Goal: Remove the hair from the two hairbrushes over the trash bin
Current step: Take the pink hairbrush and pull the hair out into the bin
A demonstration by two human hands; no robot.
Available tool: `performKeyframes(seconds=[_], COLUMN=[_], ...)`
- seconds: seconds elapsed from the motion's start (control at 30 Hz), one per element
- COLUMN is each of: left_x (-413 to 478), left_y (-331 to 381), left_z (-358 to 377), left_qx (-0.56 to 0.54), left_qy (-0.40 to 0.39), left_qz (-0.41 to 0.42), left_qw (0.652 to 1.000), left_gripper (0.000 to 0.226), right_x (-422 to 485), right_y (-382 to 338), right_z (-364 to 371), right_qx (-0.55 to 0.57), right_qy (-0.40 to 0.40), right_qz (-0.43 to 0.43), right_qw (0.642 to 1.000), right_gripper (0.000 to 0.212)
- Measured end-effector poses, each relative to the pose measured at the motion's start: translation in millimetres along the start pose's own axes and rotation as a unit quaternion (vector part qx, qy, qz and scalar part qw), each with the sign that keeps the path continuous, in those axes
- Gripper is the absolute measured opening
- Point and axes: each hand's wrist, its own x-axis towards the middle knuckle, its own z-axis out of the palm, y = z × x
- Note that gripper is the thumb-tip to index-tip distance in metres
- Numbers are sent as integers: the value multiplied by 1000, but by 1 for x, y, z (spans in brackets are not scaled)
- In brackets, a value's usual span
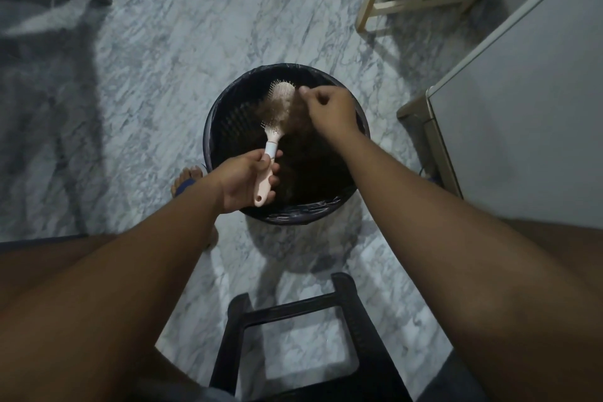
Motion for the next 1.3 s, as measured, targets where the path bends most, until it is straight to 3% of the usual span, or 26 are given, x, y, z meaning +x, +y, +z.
performKeyframes(seconds=[0.13, 0.37, 0.5, 0.57, 0.63, 0.67, 0.7, 0.73, 0.8, 0.9, 1.0, 1.1, 1.13, 1.3], left_x=[0, 4, 2, 1, 0, 0, -1, -1, -1, -2, -4, -5, -5, -1], left_y=[-3, -6, -2, 0, 0, 1, 1, 1, 2, 4, 3, 3, 3, 1], left_z=[5, 9, 11, 10, 9, 8, 7, 5, 2, -1, -1, 1, 1, 3], left_qx=[-13, -62, -85, -84, -81, -78, -75, -72, -66, -57, -62, -68, -72, -121], left_qy=[13, 73, 90, 88, 83, 79, 74, 67, 47, 14, -16, -26, -21, 62], left_qz=[-10, -4, -7, -8, -6, -5, -5, -7, -13, -22, -32, -35, -34, -10], left_qw=[1000, 995, 992, 992, 993, 994, 994, 995, 997, 998, 997, 997, 997, 991], left_gripper=[21, 22, 21, 22, 23, 24, 24, 25, 25, 26, 26, 27, 26, 21], right_x=[4, 1, -5, -6, -7, -9, -11, -15, -25, -22, -18, -17, -17, -9], right_y=[-2, -18, -17, -6, 8, 15, 22, 26, 28, 35, 31, 22, 20, 8], right_z=[-9, -20, -18, -16, -16, -17, -18, -18, -14, -1, 4, -1, -2, -17], right_qx=[32, 78, 136, 115, 18, -44, -97, -132, -150, -134, -104, -110, -102, 37], right_qy=[104, 302, 371, 321, 177, 92, 17, -41, -97, -112, -100, -74, -52, 95], right_qz=[-20, -198, -154, -99, 7, 67, 101, 99, 14, -79, -61, -74, -78, -99], right_qw=[994, 929, 906, 935, 984, 992, 990, 985, 984, 981, 988, 988, 990, 990], right_gripper=[34, 30, 27, 28, 22, 32, 56, 79, 108, 123, 100, 36, 24, 17])
